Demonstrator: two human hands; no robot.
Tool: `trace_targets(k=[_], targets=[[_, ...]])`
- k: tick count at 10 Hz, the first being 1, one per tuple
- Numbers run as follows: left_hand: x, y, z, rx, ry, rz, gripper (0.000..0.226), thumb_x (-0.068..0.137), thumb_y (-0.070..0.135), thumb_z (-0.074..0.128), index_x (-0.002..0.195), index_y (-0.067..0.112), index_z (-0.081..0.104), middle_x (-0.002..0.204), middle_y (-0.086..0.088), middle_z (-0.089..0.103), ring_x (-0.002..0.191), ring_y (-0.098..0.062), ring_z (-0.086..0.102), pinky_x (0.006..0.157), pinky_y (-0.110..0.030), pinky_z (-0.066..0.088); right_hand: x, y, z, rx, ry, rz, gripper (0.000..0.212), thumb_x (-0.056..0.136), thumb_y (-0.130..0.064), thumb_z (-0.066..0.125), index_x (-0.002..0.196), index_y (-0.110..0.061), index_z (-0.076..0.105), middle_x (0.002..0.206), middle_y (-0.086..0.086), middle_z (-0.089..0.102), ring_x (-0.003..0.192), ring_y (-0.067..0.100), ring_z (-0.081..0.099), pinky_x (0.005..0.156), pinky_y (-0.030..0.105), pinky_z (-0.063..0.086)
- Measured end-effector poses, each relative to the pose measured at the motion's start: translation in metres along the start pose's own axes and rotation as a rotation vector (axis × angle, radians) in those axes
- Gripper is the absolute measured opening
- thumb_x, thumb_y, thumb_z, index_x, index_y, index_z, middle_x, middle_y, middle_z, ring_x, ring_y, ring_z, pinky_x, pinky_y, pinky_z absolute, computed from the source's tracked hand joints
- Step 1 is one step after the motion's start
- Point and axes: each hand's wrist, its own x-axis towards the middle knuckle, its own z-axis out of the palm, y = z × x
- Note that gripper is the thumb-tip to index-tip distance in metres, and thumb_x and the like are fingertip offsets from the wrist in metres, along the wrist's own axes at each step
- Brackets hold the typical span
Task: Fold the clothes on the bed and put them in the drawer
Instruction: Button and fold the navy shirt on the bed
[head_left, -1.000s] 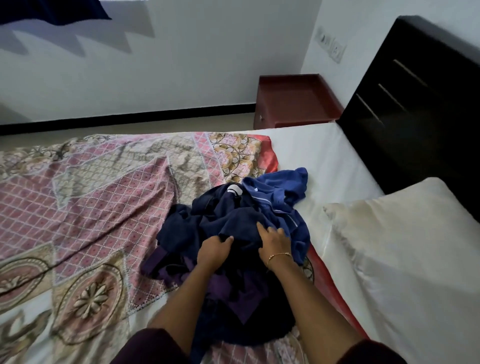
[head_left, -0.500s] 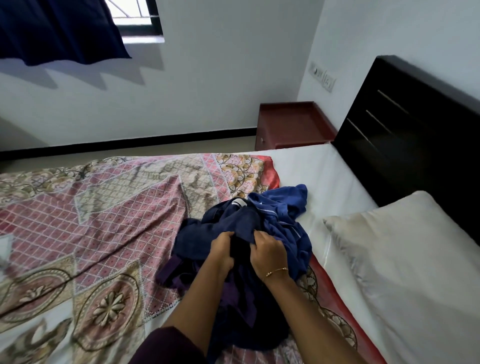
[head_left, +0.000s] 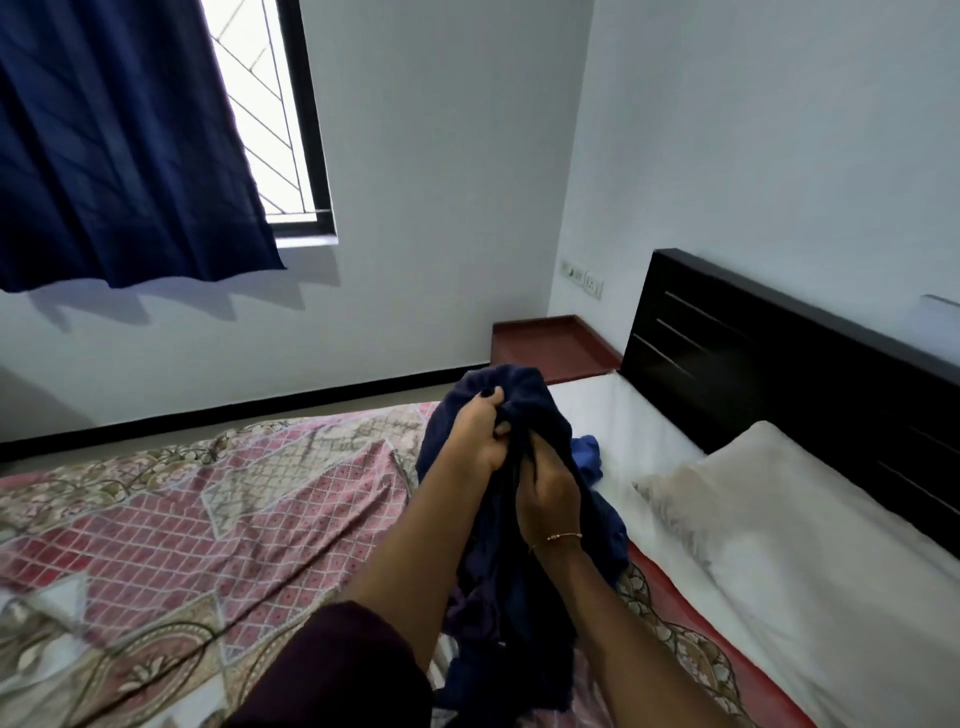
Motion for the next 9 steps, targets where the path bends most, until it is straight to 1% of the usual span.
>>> trace_targets(k=[1, 2, 3, 4, 5, 6, 7, 8, 9], targets=[[-0.028, 0.019, 0.013, 0.016, -0.031, 0.088, 0.037, 0.101, 0.021, 0.038, 0.131, 0.001, 0.046, 0.136, -0.019, 0.049, 0.12, -0.023, 0.053, 0.097, -0.029, 0.042, -0.006, -0.031, -0.008, 0.054, 0.019, 0.042, 0.048, 0.091, -0.028, 0.04, 0.131, -0.004, 0.05, 0.128, 0.01, 0.057, 0.118, 0.021, 0.052, 0.1, 0.027, 0.041], [-0.065, 0.046, 0.032, -0.049, -0.206, 0.085, 0.032, 0.103, 0.024, 0.032, 0.096, 0.004, 0.056, 0.086, -0.012, 0.062, 0.074, -0.015, 0.064, 0.069, -0.022, 0.047, -0.006, -0.052, -0.01, 0.401, 0.243, 0.444, 0.045, 0.099, -0.034, 0.033, 0.134, -0.006, 0.043, 0.133, 0.014, 0.05, 0.122, 0.027, 0.048, 0.103, 0.038, 0.04], [-0.089, 0.064, 0.037, -0.014, -0.23, 0.149, 0.032, 0.102, 0.023, 0.034, 0.082, 0.009, 0.054, 0.066, -0.006, 0.06, 0.063, -0.015, 0.057, 0.059, -0.022, 0.042, -0.003, -0.066, -0.016, 0.685, 0.237, 0.724, 0.056, 0.099, -0.046, 0.021, 0.139, -0.009, 0.036, 0.139, 0.017, 0.045, 0.124, 0.034, 0.046, 0.104, 0.047, 0.038], [-0.119, 0.087, 0.025, -0.004, -0.274, 0.232, 0.031, 0.101, 0.023, 0.035, 0.119, 0.01, 0.056, 0.082, -0.006, 0.062, 0.084, -0.021, 0.058, 0.074, -0.026, 0.043, 0.003, -0.078, -0.023, 1.158, 0.163, 1.081, 0.059, 0.092, -0.062, 0.024, 0.121, -0.018, 0.051, 0.115, 0.017, 0.059, 0.11, 0.036, 0.05, 0.106, 0.045, 0.032], [-0.128, 0.106, 0.006, 0.002, -0.238, 0.272, 0.038, 0.1, 0.024, 0.037, 0.128, 0.004, 0.052, 0.081, -0.009, 0.06, 0.077, -0.022, 0.057, 0.078, -0.03, 0.046, 0.006, -0.08, -0.02, 1.129, 0.117, 1.126, 0.039, 0.096, -0.044, 0.036, 0.088, -0.011, 0.058, 0.072, 0.013, 0.066, 0.084, 0.033, 0.052, 0.093, 0.035, 0.04], [-0.142, 0.143, -0.044, 0.081, -0.132, 0.365, 0.029, 0.093, 0.028, 0.047, 0.086, 0.007, 0.065, 0.061, -0.008, 0.066, 0.056, -0.021, 0.063, 0.055, -0.024, 0.053, 0.026, -0.094, 0.001, 1.045, 0.008, 1.047, 0.023, 0.095, -0.018, 0.038, 0.079, -0.011, 0.053, 0.052, 0.005, 0.062, 0.069, 0.031, 0.051, 0.061, 0.026, 0.049], [-0.146, 0.164, -0.094, 0.345, 0.127, 0.472, 0.031, 0.092, 0.031, 0.05, 0.087, 0.004, 0.064, 0.075, -0.01, 0.071, 0.057, -0.02, 0.064, 0.054, -0.023, 0.053, 0.027, -0.136, 0.003, 1.12, -0.131, 0.928, 0.024, 0.092, -0.019, 0.04, 0.08, -0.01, 0.058, 0.053, 0.009, 0.065, 0.066, 0.034, 0.06, 0.062, 0.032, 0.048], [-0.142, 0.165, -0.175, 1.351, 0.794, 0.456, 0.048, 0.086, 0.041, 0.057, 0.112, 0.0, 0.059, 0.116, -0.02, 0.06, 0.098, -0.032, 0.059, 0.083, -0.035, 0.047, 0.023, -0.189, 0.009, 1.186, -0.288, 0.769, 0.046, 0.089, -0.014, 0.039, 0.049, -0.011, 0.061, 0.043, 0.004, 0.058, 0.036, 0.019, 0.057, 0.046, 0.019, 0.045], [-0.141, 0.158, -0.195, 1.373, 0.833, 0.57, 0.05, 0.089, 0.038, 0.057, 0.122, 0.001, 0.054, 0.126, -0.019, 0.053, 0.115, -0.034, 0.05, 0.094, -0.038, 0.042, 0.016, -0.212, 0.018, 1.21, -0.406, 0.71, 0.046, 0.088, -0.009, 0.039, 0.049, -0.008, 0.064, 0.047, 0.006, 0.061, 0.039, 0.018, 0.058, 0.042, 0.016, 0.046]])
